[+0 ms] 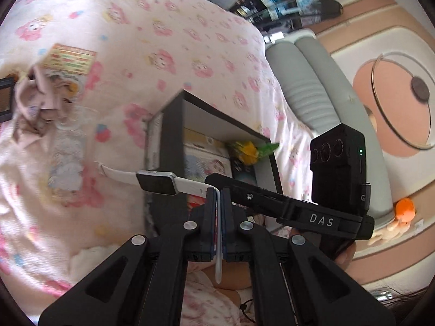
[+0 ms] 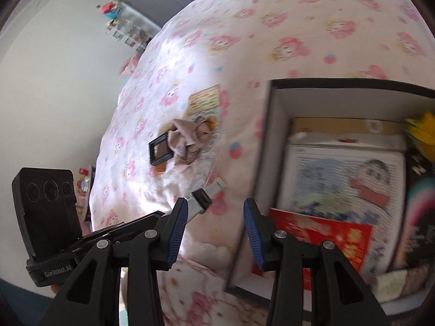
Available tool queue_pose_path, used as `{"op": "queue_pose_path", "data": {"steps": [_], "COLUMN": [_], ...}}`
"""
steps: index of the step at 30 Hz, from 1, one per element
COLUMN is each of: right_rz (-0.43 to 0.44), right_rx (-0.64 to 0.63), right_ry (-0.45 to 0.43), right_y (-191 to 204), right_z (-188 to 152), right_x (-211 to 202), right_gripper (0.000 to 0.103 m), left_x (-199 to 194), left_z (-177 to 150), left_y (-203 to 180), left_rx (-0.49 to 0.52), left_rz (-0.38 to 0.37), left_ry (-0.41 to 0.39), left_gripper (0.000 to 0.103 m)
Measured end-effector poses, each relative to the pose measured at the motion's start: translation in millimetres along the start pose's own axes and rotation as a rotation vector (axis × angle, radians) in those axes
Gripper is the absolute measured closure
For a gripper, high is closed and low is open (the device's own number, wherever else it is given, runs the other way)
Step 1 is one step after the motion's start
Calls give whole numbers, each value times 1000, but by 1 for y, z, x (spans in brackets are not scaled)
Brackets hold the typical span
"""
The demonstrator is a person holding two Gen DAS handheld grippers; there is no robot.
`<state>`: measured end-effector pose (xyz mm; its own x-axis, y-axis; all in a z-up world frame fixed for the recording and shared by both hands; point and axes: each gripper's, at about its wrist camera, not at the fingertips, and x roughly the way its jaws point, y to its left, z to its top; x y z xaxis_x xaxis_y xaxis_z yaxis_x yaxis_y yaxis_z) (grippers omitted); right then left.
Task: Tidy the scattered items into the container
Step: 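Carry the white watch with the left gripper over the black box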
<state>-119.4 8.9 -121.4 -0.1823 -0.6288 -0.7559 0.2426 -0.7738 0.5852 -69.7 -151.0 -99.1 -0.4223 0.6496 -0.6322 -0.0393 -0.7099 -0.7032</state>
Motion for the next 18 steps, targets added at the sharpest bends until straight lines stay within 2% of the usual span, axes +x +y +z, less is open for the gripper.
{"op": "queue_pose_path", "data": {"steps": [6,9,14,18], "right_rz": [-72,-111,-168,-164], "right_rx": [76,123,230,266], "right_ry": [-60,-81,-50,-41], "right_y": [-52,-82,-132,-150], "right_z": [-18,-28,-40,-45], "right_x": [-41,-55,-58,-61], "right_gripper": [65,65,65,65], "left_x": [62,99,161,198], "left_z": [-2,-3,-6,-7], "left_y": [-58,-77,-80,-71], "left_rx": [116,164,169,177], "left_rz": [59,121,188,262], "left_ry": [131,198,322,397], "left_gripper": [102,102,102,101]}}
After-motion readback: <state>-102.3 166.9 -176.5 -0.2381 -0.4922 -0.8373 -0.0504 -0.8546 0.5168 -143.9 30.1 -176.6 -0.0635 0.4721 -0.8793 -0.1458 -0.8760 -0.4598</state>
